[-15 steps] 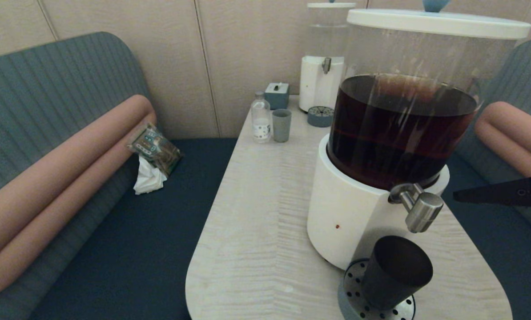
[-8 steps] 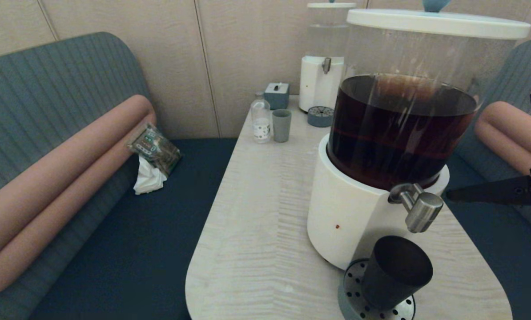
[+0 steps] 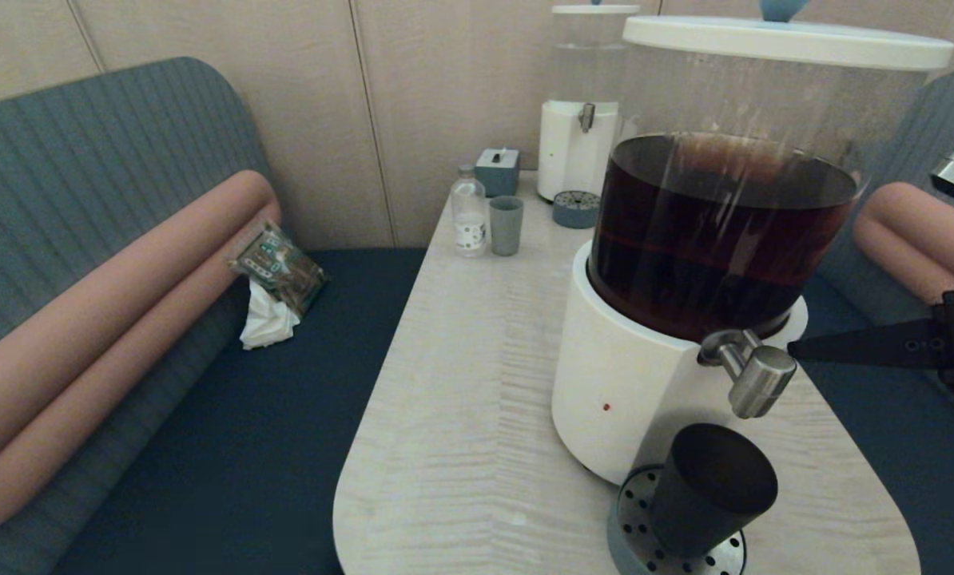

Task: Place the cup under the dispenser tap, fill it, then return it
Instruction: Turn on the faucet

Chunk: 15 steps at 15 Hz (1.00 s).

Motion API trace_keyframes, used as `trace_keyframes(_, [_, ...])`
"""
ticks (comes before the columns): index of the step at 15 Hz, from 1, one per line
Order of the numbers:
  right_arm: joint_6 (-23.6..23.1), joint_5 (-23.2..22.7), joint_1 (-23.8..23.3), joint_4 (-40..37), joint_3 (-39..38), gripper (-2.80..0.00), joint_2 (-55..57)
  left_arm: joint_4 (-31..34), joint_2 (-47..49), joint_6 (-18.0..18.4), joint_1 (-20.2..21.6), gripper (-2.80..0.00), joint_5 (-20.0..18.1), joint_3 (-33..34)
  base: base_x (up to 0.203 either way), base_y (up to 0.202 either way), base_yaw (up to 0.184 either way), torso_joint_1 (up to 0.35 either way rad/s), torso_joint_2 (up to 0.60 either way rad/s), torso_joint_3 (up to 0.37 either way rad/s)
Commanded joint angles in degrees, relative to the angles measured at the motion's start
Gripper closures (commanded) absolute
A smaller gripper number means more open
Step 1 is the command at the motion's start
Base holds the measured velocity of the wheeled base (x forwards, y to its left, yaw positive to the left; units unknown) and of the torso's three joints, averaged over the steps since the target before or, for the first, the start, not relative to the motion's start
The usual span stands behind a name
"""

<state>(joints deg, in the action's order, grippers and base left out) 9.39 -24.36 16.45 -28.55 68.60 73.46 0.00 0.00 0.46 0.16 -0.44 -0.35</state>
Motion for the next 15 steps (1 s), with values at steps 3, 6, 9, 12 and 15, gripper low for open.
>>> trace_keyframes(3, [-0.78,-0.16,-0.01,-0.10,-0.23,0.00,1.34,0.00,0.09,-0.02,0.02,0.00,0.00,0.00,0.000,0.000,0.000,0.000,0.00,0.000])
trace_keyframes(6, [-0.87,-0.25,0.11,1.00,-0.28,0.00,1.95,0.00,0.09,-0.02,0.02,0.00,0.00,0.09,0.000,0.000,0.000,0.000,0.00,0.000])
trace_keyframes(9, [-0.78,-1.25,0.17,3.68,-0.75,0.00,2.13,0.00,0.09,-0.02,0.02,0.00,0.00,0.00,0.000,0.000,0.000,0.000,0.00,0.000])
trace_keyframes(12, [-0.87,-3.05,0.85,3.76,-0.83,0.00,2.13,0.00,0.09,-0.02,0.02,0.00,0.00,0.00,0.000,0.000,0.000,0.000,0.00,0.000])
trace_keyframes(15, [-0.94,-3.07,1.48,3.84,-1.09,0.00,2.47,0.00,0.09,-0.02,0.02,0.00,0.00,0.00,0.000,0.000,0.000,0.000,0.00,0.000])
